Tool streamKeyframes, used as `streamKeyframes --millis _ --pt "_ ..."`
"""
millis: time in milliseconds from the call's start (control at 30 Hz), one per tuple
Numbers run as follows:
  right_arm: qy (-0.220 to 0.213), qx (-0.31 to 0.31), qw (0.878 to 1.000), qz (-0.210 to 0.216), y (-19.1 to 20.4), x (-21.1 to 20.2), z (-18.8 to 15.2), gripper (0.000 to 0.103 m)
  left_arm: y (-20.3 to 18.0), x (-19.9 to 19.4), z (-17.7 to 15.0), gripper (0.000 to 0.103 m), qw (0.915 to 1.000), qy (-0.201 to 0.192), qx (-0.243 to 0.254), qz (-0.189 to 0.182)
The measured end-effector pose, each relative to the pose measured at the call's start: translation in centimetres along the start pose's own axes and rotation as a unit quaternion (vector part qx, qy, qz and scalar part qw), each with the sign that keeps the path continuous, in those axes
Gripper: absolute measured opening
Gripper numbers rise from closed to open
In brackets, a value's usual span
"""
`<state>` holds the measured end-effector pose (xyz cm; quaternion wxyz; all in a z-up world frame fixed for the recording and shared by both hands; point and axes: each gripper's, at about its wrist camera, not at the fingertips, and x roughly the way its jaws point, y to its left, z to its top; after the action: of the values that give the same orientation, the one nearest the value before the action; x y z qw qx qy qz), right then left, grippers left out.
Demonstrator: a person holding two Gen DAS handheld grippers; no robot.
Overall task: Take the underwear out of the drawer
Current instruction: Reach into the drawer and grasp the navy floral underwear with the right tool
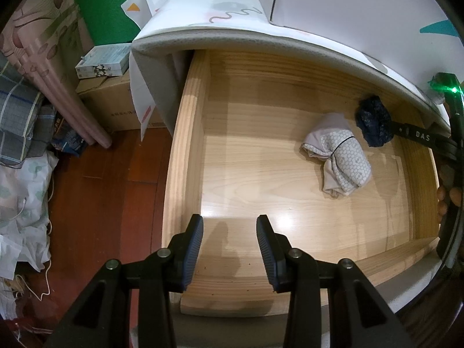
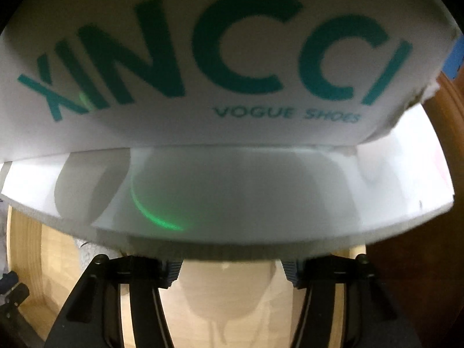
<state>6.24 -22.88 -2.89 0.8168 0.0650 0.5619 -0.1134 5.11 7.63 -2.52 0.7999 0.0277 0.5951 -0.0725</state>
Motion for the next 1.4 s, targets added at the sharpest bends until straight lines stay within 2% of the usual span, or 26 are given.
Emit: streamKeyframes --millis 567,667,767,900,1000,1400 --pt "0.003 -0.01 1.0 -0.012 1.1 3.3 1.5 0.053 0.2 -0.4 0.0 0.039 0.9999 -0.006 -0.008 0.0" --pt "-0.004 -0.004 1.0 -0.007 1.2 3.4 1.8 0.043 0.4 -0.5 0.1 0.039 0.9996 -0.004 -0.016 -0.023" --pt "-0.004 -0.009 1.0 -0.004 1.4 3.4 2.1 0.032 0.1 -0.1 0.4 0.039 0.9995 0.004 -0.022 -0.023" --pt "0.013 -0.016 1.0 -0.003 1.7 3.6 2.7 0.025 -1.0 0.5 1.0 0.039 0.9995 0.017 -0.018 -0.019" --pt "0.022 -0.02 1.0 -0.006 2.0 3.7 3.2 0.022 -2.1 0.7 1.4 0.039 0.9999 0.012 0.006 0.003" --pt "0.087 -0.022 0.996 -0.012 2.7 4.1 5.0 0.02 -3.9 1.5 2.0 0.039 0.9994 0.026 0.017 0.016"
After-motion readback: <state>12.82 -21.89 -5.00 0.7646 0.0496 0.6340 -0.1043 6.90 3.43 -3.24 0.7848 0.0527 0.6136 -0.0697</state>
